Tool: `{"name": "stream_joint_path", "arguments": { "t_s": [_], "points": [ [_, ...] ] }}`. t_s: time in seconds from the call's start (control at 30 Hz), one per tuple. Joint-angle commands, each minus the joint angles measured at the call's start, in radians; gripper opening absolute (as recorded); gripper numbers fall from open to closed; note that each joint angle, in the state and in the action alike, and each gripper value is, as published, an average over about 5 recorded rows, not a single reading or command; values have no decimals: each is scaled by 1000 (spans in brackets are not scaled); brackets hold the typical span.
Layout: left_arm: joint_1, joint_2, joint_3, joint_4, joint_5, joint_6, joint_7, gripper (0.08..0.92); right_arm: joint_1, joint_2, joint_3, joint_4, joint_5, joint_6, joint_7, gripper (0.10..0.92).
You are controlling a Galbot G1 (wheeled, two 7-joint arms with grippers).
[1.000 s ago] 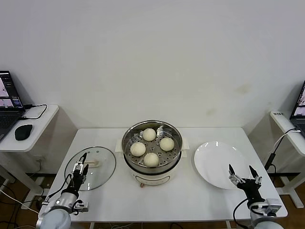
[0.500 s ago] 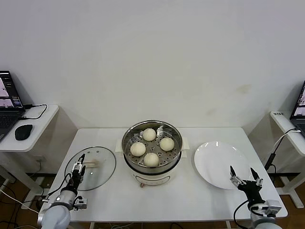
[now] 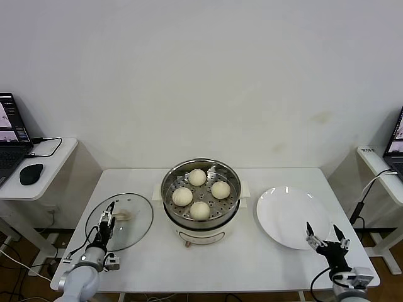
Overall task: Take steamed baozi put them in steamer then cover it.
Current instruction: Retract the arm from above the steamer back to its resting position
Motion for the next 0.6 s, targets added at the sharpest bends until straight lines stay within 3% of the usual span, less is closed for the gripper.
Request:
{"name": "stream_joint_path", "arguments": {
  "t_s": [0.03,0.6],
  "points": [
    [-39,-1,21,20,-5,49,9,823,-5,2,3,-5,-1,5,0,822],
    [-104,-34,28,87,-37,92,-23,823,-8,9,4,-8,-17,17,0,823]
  ]
}}
